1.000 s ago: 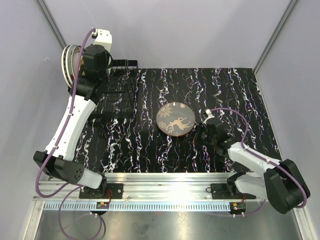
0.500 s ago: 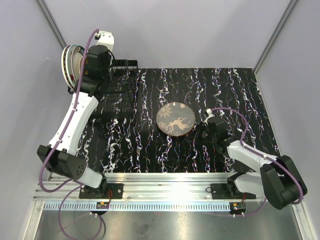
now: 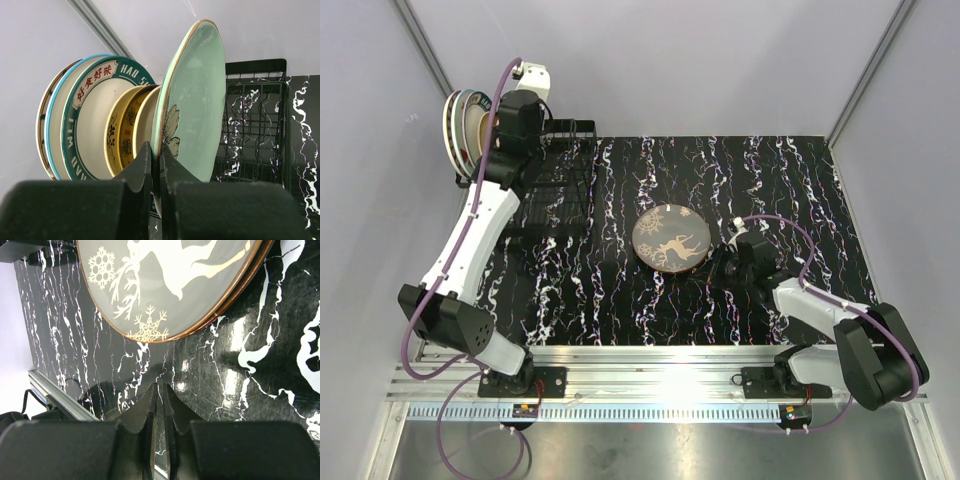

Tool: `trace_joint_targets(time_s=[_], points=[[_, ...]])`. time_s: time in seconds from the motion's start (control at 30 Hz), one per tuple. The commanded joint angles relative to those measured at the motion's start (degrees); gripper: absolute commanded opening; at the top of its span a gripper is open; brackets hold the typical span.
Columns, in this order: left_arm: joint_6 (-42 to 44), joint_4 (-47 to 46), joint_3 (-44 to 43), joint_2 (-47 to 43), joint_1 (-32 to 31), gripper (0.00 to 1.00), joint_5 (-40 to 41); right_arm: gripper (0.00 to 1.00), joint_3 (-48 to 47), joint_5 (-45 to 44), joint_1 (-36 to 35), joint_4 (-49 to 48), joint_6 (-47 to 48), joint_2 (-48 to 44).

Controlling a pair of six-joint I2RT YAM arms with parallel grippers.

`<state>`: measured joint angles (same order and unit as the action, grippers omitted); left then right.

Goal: Load the plates into the dish rack
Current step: Insert the plate into the dish rack

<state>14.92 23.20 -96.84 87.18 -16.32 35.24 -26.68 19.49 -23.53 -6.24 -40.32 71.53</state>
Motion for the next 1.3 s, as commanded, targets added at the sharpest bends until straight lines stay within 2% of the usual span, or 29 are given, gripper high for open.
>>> trace_joint_targets(time_s=[0.0, 0.47, 0.57, 0.9, 1.07, 1.2, 1.27], points=[[0.20, -7.73, -0.11, -1.39, 0.67, 0.00, 3.08, 0.14, -1.54, 1.61, 0.77, -3.07, 0.85, 0.63], [-0.85, -8.00, 4.55, -3.85, 0.76, 0.00, 4.31, 0.15, -1.19, 3.10, 1.47, -3.69, 0.06, 1.42], [-1.03, -7.91, 5.25, -4.29, 0.85, 0.02, 4.75, 0.15, -1.18, 3.19, 1.47, -3.78, -0.03, 1.42], [-1.12, -8.08, 5.87, -5.35, 1.11, 0.16, 5.27, 0.18, -1.10, 3.72, 1.73, -3.87, -0.47, 1.95], [-0.42, -7.91, 4.03, -5.00, 1.46, 0.26, 5.36, 0.21, -1.01, 3.63, 1.82, -3.96, -0.29, 2.30], [0.02, -7.47, 3.50, -5.17, 1.64, 0.41, 5.54, 0.22, -0.66, 3.89, 1.99, -4.22, -0.55, 2.39], [-0.06, -6.95, 2.89, -5.35, 1.64, 0.45, 5.54, 0.23, -0.48, 3.98, 2.00, -4.31, -0.55, 2.04]])
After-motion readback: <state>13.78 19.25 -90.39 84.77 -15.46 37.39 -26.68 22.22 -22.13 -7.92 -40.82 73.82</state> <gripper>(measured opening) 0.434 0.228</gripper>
